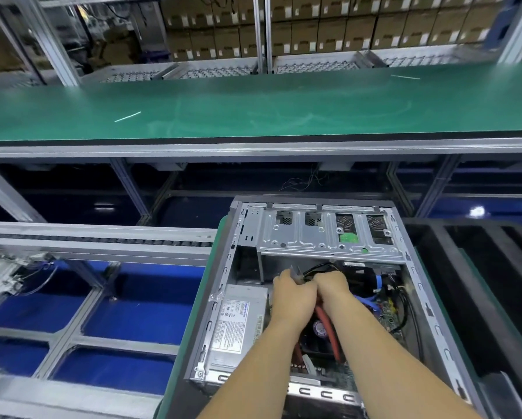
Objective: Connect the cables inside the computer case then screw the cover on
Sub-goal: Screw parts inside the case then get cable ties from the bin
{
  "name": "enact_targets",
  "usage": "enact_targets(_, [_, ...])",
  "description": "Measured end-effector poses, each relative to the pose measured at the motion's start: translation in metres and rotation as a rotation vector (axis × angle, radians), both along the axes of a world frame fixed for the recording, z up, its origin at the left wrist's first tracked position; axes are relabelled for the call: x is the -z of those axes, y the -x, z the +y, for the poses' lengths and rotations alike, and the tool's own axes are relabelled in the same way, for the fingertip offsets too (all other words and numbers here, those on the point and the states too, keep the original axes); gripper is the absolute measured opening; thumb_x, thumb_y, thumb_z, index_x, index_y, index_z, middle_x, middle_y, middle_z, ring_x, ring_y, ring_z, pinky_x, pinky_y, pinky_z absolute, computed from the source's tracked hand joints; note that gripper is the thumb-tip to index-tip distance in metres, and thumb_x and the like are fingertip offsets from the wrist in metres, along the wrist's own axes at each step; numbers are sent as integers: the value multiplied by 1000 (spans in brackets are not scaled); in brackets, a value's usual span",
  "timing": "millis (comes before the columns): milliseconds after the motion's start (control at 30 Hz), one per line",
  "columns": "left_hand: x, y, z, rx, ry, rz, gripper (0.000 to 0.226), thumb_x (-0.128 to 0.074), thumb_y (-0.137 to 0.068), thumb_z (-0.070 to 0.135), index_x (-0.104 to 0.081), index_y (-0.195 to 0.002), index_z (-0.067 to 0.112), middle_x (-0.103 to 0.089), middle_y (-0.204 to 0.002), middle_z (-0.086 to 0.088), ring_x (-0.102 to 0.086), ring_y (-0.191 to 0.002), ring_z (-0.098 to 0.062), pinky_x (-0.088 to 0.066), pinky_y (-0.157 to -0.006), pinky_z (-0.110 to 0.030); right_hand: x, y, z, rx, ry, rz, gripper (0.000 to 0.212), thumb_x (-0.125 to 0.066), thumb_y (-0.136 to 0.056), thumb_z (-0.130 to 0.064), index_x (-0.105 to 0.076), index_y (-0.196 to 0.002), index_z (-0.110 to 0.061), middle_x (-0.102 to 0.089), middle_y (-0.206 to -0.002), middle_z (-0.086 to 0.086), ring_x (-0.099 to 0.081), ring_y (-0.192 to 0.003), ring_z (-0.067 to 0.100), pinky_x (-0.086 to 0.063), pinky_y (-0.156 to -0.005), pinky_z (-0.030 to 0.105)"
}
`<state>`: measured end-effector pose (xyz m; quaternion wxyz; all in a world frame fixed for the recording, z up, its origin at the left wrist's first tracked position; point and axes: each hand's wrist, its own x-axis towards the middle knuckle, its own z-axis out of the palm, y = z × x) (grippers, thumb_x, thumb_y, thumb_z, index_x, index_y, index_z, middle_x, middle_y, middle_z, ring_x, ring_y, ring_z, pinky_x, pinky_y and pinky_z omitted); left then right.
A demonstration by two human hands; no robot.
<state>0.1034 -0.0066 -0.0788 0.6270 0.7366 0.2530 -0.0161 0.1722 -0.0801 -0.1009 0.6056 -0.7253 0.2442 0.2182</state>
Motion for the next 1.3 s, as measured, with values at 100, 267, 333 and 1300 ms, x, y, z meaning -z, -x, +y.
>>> enact_targets(100, [-5,-13,5,8,74,80,15,-50,-60,18,-48,-75,17,-54,-65,-2,-45,-54,-19,-34,-51,-25,2,-10,-3,90,-186,154,29,-37,-91,15,-48,-67,0,-46,-62,14,-44,-55,24,-39,-58,33])
enact_targets(267, [-4,-27,11,-69,288,165,15,-50,-67,4,-49,-80,11,-57,-63,-9,-37,-40,-14,-24,-43,-19,0,-6,-11,87,-504,360,25,-36,-97,5,-49,-76,-1,-44,-53,9,-45,-37,21,-43,-37,23])
enact_targets(333, [0,-27,10,-102,297,186,13,-50,-67,3,-48,-77,12,-55,-58,-6,-37,-39,-14,-24,-43,-18,-2,-4,-15,98,-635,398,22,-35,-96,3,-46,-79,-5,-39,-48,3,-34,-30,11,-36,-36,16])
enact_targets(1300, [21,-34,6,-275,311,132,4,-62,-84,10,-64,-81,12,-55,-63,-7,-45,-46,-19,-35,-44,-20,-28,28,-38,-43,-475,103,37,-49,-101,-34,-64,-113,-3,-76,-100,17,-63,-86,25,-49,-81,36])
